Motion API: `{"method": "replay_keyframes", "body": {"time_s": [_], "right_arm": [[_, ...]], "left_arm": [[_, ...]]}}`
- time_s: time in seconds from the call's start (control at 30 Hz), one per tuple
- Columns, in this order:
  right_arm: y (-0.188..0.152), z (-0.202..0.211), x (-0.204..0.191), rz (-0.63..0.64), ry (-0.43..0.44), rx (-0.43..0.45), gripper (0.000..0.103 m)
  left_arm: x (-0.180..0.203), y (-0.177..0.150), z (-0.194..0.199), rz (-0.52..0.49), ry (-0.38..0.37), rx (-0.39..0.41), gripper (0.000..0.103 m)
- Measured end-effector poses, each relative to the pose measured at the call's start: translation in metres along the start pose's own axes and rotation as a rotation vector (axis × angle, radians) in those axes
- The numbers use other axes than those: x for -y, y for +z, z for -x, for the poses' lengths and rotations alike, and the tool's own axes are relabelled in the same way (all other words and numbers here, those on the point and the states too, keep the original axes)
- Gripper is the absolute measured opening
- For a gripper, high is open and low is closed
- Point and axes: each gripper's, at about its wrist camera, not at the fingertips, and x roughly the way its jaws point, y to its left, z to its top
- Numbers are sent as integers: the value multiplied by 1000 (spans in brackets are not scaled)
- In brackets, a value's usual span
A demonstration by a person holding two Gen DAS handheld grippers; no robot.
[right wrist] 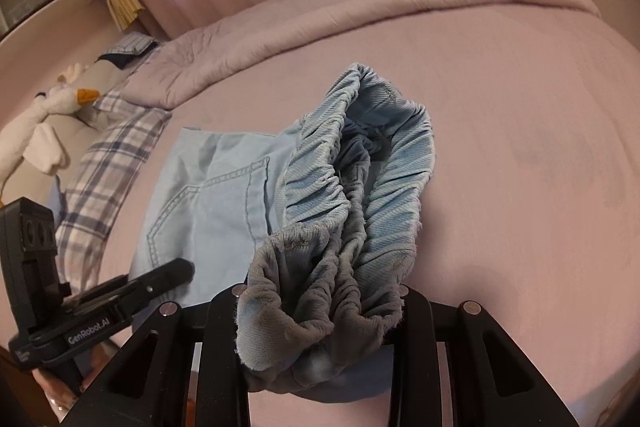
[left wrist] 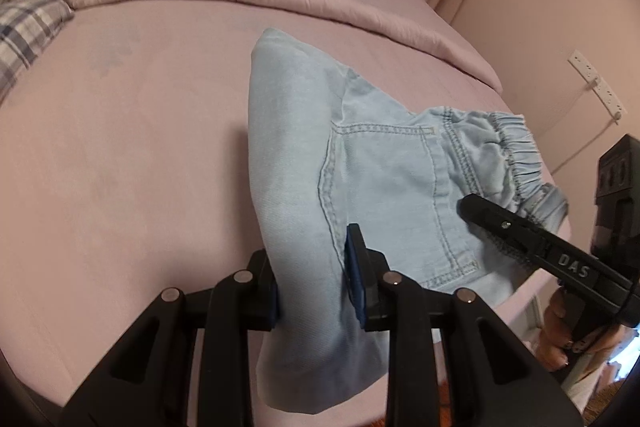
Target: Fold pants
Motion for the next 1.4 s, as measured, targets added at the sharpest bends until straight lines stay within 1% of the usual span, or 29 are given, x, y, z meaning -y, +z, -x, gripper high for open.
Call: {"method": "replay_keyframes", "body": {"time_s": [0.1, 0.13, 0.2, 0.3, 0.37, 0.43, 0.5, 0.57, 0.63, 0.7, 0.73, 0.77, 0.8, 0.83, 0.87, 0.9, 0.97, 1.0, 1.07, 1.13, 1.2, 1.3, 1.37, 1.4], "right_arm": [[14, -14, -7, 27, -4, 14, 32], [17, -18, -8, 30, -7, 12, 32], [25, -33, -10, 41, -21, -1, 32], [30, -58, -10, 39, -37, -33, 32], [31, -74, -8, 31, -50, -66, 32], [29, -88, -4, 10, -57, -103, 32], [25, -99, -1, 2, -79, -132, 32], [19, -104, 0, 8, -101, -140, 35], [15, -105, 3, -7, -114, -154, 37], [15, -103, 5, -24, -115, -165, 41], [15, -100, 4, -20, -124, -169, 48], [16, -99, 3, -12, -140, -171, 52], [16, -92, 0, 9, -182, -164, 58], [16, -85, -3, 27, -209, -146, 60], [17, -76, -6, 44, -228, -124, 60], [17, -70, -7, 53, -238, -110, 61], [17, -45, -11, 57, -244, -61, 65], [17, -36, -12, 55, -237, -44, 69], [17, -5, -17, 60, -200, 8, 77], [15, 23, -24, 73, -188, 60, 92], [10, 48, -31, 97, -214, 115, 97], [3, 68, -41, 119, -253, 157, 97], [-4, 80, -42, 105, -241, 172, 97], [-3, 80, -42, 97, -237, 171, 97]], "left_arm": [[-8, 14, -19, 11, 30, -4, 27], [-11, 14, -21, 11, 40, -3, 27], [-15, 25, -37, 15, 68, -10, 28], [-25, 35, -63, 39, 90, -57, 28], [-32, 35, -80, 55, 108, -100, 28], [-36, 34, -91, 62, 122, -126, 30], [-37, 30, -94, 61, 135, -125, 33], [-37, 29, -93, 57, 152, -126, 40], [-38, 32, -87, 71, 162, -131, 46], [-37, 34, -79, 65, 188, -119, 46], [-36, 35, -73, 56, 202, -107, 54], [-34, 37, -62, 41, 219, -89, 71], [-32, 40, -55, 34, 226, -71, 78], [-30, 41, -43, 28, 227, -41, 88], [-28, 42, -34, 27, 226, -17, 92], [-25, 43, -22, 26, 228, 7, 95], [-19, 43, 0, 24, 223, 53, 102], [-16, 41, 11, 20, 219, 72, 102], [-10, 38, 26, 14, 216, 87, 102], [-3, 30, 39, 2, 210, 109, 102], [4, 22, 52, -12, 212, 129, 102], [10, 17, 60, -29, 208, 134, 102], [10, 12, 63, -24, 221, 135, 102], [9, 10, 64, -15, 232, 136, 102]]}}
